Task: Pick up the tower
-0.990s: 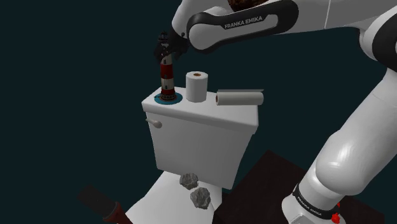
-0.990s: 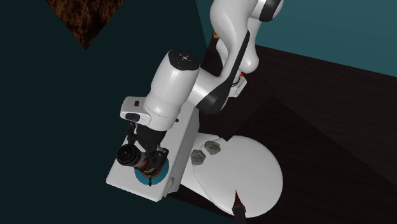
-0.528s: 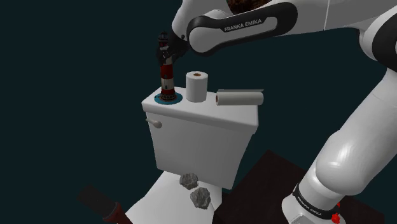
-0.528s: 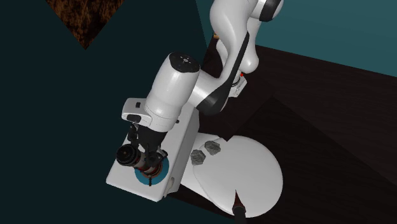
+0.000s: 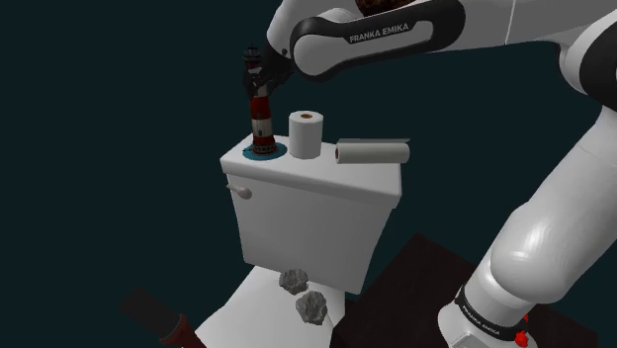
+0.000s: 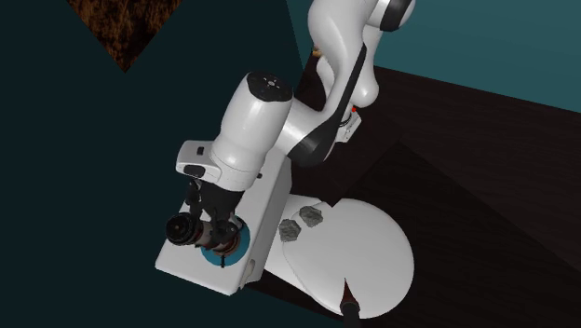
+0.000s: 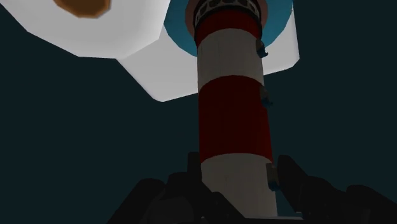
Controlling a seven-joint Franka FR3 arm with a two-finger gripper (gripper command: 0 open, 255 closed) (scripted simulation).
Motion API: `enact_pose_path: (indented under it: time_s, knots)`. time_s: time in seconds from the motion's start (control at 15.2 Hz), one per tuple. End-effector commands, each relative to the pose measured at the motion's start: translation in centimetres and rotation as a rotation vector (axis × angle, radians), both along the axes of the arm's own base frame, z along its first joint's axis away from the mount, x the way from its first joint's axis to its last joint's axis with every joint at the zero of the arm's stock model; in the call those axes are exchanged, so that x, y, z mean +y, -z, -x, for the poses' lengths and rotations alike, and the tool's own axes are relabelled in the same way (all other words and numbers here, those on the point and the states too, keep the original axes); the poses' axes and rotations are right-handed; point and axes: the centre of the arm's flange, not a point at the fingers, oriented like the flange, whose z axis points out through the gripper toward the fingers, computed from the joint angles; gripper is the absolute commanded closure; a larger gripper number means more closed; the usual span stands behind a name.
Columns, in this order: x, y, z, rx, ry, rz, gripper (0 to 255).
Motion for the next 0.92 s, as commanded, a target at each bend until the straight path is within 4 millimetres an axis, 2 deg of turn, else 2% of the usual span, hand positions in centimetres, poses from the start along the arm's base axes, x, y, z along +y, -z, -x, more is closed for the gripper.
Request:
enact_pose_path:
  time_s: [0.0,0.73,0.86]
  knots:
    - [0.0,-1.1,0.0,-0.001,0.0,0.0,255]
    - [0.0,-6.9,0.0,-0.001,0.0,0.0,255]
    - [0.0,-7.0,0.0,-0.001,0.0,0.0,255]
